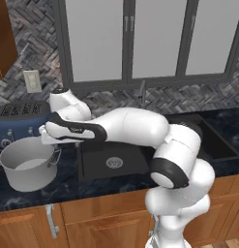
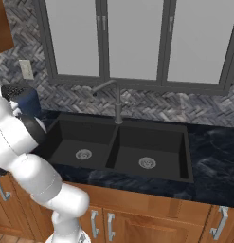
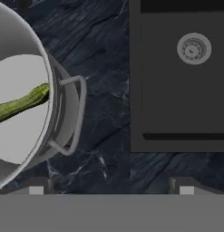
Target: Dump the squash from the pot into the sink. Then turn on the water and wash the squash. Then turn off the water and put the squash back in the pot.
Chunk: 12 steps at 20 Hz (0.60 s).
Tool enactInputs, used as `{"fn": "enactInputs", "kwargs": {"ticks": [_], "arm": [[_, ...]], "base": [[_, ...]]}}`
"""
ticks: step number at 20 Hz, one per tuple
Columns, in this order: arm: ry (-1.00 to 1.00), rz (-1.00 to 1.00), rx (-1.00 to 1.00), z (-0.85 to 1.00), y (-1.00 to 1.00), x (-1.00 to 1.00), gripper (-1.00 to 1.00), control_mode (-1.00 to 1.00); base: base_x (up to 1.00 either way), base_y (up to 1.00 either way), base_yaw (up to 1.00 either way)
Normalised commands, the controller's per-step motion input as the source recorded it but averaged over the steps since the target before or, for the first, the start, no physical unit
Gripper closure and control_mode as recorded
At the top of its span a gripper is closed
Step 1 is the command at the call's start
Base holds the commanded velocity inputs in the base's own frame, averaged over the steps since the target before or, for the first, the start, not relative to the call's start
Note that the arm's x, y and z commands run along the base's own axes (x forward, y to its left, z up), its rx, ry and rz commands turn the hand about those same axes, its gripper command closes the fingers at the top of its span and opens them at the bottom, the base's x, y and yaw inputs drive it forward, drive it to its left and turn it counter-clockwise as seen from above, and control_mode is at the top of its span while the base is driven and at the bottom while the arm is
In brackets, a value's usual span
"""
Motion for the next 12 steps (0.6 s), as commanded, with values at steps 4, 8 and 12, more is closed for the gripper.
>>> {"fn": "enactInputs", "kwargs": {"ticks": [4,8,12], "arm": [[0.01,-0.05,0.00,-0.24,0.36,0.28,-1.00,-1.00],[0.01,-0.05,0.00,-0.23,0.32,0.29,-1.00,-1.00],[0.01,-0.05,0.00,-0.24,0.23,0.24,-1.00,-1.00]], "base": [[0.00,0.00,0.00],[0.00,0.00,0.00],[0.00,0.00,0.00]]}}
